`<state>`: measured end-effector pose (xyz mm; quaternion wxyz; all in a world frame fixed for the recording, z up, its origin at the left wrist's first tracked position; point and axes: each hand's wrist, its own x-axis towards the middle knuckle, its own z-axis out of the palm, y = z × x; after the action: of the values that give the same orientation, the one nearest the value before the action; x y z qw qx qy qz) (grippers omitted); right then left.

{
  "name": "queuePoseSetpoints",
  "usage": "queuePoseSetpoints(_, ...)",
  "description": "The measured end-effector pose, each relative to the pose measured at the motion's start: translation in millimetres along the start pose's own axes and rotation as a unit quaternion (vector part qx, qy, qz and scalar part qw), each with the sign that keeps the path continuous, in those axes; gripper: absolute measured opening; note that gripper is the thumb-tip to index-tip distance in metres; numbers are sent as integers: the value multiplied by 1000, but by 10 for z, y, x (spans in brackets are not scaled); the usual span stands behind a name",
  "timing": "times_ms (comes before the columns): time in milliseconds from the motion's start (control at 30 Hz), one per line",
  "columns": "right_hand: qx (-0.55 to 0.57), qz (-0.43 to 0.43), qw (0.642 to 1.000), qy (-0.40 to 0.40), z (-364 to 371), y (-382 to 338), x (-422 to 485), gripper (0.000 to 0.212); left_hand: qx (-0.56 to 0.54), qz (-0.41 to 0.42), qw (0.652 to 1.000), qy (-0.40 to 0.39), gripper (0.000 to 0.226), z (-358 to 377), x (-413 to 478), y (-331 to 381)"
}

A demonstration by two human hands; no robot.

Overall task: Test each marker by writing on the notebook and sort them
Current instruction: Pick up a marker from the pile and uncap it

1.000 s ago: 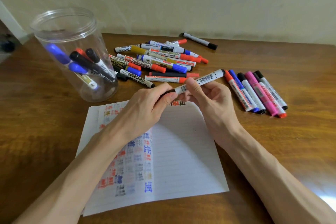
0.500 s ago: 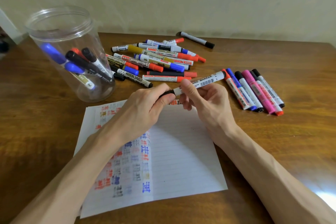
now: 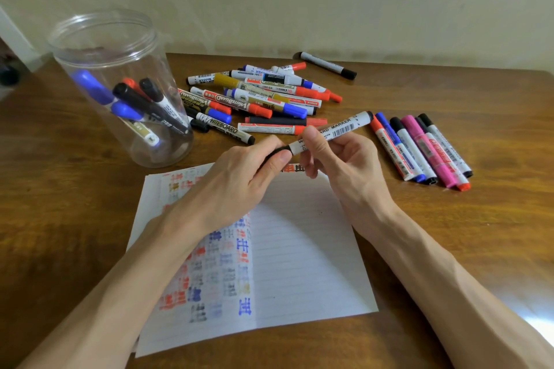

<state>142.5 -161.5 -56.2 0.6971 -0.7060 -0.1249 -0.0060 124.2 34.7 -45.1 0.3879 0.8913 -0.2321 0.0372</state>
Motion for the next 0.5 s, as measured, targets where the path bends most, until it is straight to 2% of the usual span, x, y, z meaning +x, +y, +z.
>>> queuePoseSetpoints(100,44,18,999,2,51,17,11,48,33,7,999,13,32,9,-5,-4)
queuePoseSetpoints(167,88,19,996,-3,47,-3,19,43,53,17,998,35,37,-15,-15,-34)
queuePoseSetpoints(233,84,8,996,-18,1,-33,18,36,44,29,995,79,40,-46,-11,-50)
queuePoseSetpoints(300,20,3,999,-38,-29,-50,1,30,52,60,990,119,44,-61,6,-20)
queuePoseSetpoints(367,-83,-16,995,-58,-32,-56,-11,34,104,100,979,141,49,-55,29,25)
queuePoseSetpoints(500,-189,-69,971,-128,-26,-92,-16,41,217,140,956,142,47,-37,57,2)
